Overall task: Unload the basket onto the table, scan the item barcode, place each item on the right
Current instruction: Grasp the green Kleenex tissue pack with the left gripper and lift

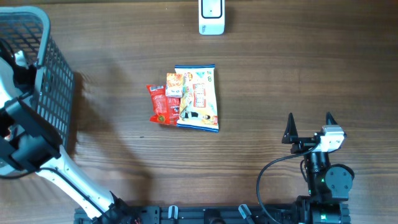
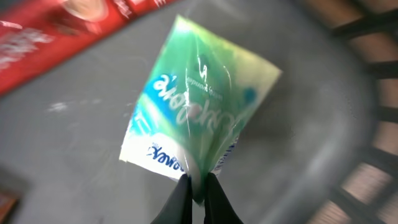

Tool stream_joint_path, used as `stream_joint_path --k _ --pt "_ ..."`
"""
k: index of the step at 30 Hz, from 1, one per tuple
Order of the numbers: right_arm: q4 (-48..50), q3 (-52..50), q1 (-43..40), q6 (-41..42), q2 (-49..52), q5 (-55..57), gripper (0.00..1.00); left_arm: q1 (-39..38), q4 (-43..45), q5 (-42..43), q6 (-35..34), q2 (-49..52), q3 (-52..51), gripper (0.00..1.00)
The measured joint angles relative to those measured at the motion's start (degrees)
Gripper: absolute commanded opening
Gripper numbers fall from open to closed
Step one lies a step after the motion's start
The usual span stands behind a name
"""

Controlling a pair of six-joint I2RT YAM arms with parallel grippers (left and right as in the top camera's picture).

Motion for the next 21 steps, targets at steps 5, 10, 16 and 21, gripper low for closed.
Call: stream_joint_path --k 5,10,16,21 --pt "0.0 0.0 0.02 0.0 0.0 0.0 1.0 0.0 0.66 0.02 -4.09 -10.78 -0.28 0.04" --pt "0.0 0.0 0.02 0.0 0.0 0.0 1.0 0.0 1.46 0.22 -8.79 -25.46 -0.17 0.04" --pt "0.02 0.0 0.02 0.0 0.0 0.0 1.0 -0.11 -1.88 3.26 -13.92 -37.16 0.0 0.04" --pt "0.0 0.0 0.02 0.0 0.0 0.0 1.0 -0.17 -2.03 4.26 -14.64 -36.48 -0.07 0.91"
